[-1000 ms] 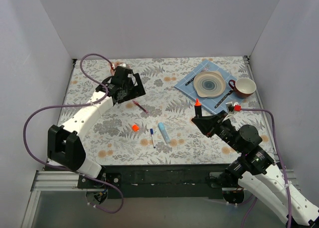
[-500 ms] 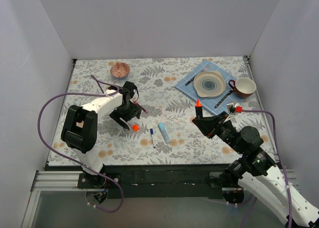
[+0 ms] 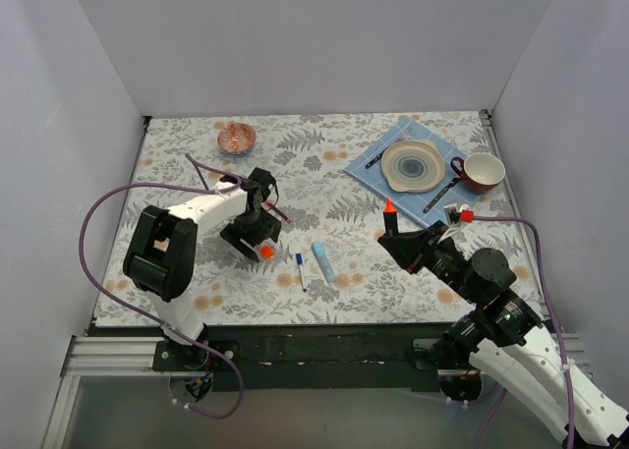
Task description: Insert the pens into the pen caps
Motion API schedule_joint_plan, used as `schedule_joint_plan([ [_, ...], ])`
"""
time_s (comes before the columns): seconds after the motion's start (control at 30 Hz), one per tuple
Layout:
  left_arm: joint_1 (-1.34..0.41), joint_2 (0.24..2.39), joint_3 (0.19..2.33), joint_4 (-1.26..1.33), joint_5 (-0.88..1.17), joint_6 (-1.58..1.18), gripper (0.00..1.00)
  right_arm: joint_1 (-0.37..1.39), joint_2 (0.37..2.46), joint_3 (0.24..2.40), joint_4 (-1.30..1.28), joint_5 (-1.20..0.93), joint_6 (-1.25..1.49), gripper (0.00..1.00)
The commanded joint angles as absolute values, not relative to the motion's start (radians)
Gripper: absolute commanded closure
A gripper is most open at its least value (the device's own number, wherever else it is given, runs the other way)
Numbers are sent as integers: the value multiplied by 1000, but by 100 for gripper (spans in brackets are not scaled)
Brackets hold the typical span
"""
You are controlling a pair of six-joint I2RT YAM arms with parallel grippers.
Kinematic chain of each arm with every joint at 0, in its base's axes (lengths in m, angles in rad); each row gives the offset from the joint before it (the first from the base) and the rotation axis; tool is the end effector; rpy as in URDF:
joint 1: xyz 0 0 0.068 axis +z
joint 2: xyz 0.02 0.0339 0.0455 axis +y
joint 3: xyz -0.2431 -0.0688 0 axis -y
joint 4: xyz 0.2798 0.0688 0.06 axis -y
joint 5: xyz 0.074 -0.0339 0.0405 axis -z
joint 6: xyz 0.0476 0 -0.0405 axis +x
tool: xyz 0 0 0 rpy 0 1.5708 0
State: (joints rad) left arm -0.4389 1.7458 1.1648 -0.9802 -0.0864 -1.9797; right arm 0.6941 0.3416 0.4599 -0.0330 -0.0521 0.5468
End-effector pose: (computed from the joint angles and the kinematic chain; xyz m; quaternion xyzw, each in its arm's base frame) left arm 0.3008 -0.1366 0.1281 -0.6959 0.7168 0.0108 0.0421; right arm 0.1389 0.1188 0.2979 -0.0689 0.6728 0.4425 0.5889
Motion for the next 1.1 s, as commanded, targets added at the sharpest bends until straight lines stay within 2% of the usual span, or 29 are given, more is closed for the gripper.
schedule_joint_plan([
  [0.0, -460, 1766, 1164, -962, -121, -2074, 37, 692, 350, 469, 14, -69, 549, 99],
  [0.1, -466, 1776, 1151, -940, -127, -2063, 42, 692, 353, 466, 14, -71, 552, 99],
  [0.3, -480, 1775, 1112, -925, -144, -2072, 44, 690, 348, 468, 2, -63, 555, 99],
  [0.53, -491, 1773, 1088, -913, -184, -2072, 57, 692, 359, 456, 3, -74, 568, 99],
  [0.63, -492, 1772, 1081, -913, -210, -2063, 66, 690, 368, 449, 6, -77, 572, 99],
  [0.73, -500, 1760, 1088, -925, -254, -2049, 80, 690, 386, 433, 20, -94, 580, 99],
  [0.77, -502, 1753, 1092, -937, -267, -2046, 87, 692, 394, 420, 26, -100, 581, 99],
  [0.8, -505, 1741, 1097, -943, -279, -2042, 99, 692, 403, 414, 37, -119, 581, 99],
  [1.07, -594, 1614, 1190, -887, -347, -1931, 100, 696, 616, 359, 184, -255, 595, 99],
])
